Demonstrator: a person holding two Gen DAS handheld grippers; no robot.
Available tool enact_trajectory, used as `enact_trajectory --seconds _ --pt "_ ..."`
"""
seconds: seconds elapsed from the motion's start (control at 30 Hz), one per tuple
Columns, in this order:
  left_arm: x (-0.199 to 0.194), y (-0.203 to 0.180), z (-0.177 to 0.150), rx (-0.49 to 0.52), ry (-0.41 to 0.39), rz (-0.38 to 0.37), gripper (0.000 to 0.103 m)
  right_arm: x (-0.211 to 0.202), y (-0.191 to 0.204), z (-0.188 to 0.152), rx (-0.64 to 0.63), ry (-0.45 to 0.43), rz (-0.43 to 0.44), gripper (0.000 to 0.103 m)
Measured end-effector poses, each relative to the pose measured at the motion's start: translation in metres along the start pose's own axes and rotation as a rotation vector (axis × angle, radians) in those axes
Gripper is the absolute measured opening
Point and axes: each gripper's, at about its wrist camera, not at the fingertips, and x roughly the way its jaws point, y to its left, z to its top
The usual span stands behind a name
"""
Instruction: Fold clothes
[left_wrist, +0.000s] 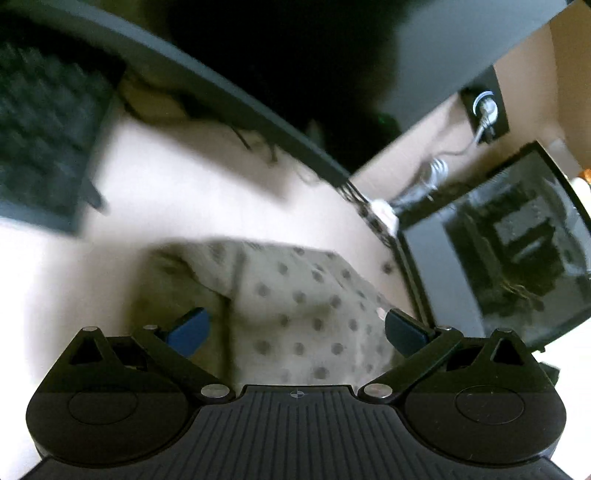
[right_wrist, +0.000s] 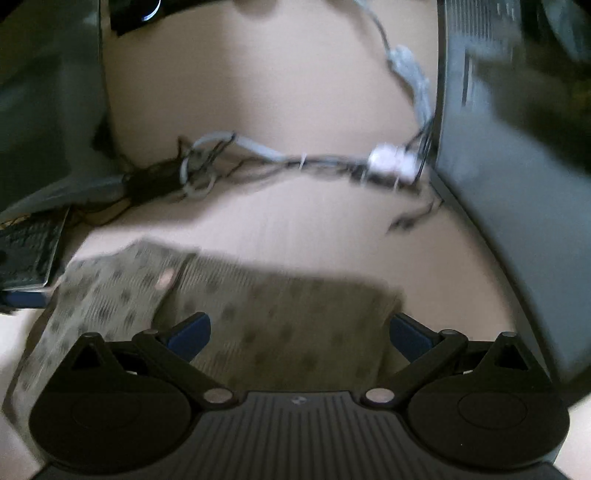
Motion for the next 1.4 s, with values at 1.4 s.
enact_trajectory --seconds 1.4 --pt "0.100 -0.128 -0.047 0.323 0.067 0.178 0.103 -0.094 -0.036 -0.065 -0.168 0.020 -0.024 0.103"
